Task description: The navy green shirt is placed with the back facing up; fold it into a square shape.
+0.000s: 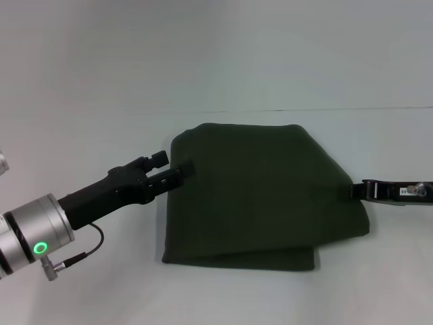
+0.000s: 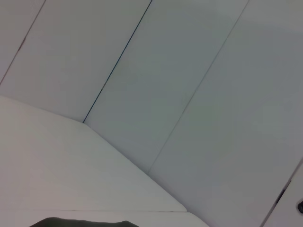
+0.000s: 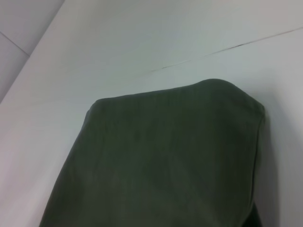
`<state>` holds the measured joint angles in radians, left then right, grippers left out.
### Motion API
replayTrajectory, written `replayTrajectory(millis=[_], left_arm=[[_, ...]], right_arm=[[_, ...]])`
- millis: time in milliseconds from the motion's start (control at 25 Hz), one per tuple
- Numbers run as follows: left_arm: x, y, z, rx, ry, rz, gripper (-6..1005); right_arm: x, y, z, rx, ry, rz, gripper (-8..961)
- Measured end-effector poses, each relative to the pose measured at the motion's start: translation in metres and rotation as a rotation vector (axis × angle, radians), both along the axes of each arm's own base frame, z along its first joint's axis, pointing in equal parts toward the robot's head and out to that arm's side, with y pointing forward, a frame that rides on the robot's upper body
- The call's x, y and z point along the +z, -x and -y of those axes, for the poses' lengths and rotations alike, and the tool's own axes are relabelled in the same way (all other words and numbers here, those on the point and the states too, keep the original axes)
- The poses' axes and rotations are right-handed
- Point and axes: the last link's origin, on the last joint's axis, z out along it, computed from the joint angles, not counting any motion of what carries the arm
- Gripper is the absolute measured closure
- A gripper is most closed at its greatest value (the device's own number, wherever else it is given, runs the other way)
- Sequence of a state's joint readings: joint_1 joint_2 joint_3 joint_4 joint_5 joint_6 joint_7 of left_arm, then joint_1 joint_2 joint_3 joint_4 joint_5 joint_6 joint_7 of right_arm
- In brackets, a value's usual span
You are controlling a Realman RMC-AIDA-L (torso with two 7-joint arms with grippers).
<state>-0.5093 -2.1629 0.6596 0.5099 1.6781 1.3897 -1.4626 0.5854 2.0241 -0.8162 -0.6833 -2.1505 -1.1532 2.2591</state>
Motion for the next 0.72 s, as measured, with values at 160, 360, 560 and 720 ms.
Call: replayTrajectory(millis=[160, 360, 560, 720], left_arm=[[0.0, 0.0, 0.0, 0.0, 0.0, 0.0, 124], [0.001, 0.0, -0.002, 0.005, -0.008, -0.002, 124], [0.001, -0.001, -0.003, 0.001, -0.012, -0.004, 124], [0.001, -0.003, -0.005, -0.003, -0.014, -0.006, 124]], right_arm=[[-0.002, 0.003, -0.001, 0.016, 0.01, 0.006, 875], [0.007, -0.001, 0.001, 0.013, -0.008, -0.004, 851], [0.031, -0.004, -0.005, 0.017, -0.086, 0.011, 707], [0.05, 0.004, -0.019, 0.044, -0.138, 0.028, 555]])
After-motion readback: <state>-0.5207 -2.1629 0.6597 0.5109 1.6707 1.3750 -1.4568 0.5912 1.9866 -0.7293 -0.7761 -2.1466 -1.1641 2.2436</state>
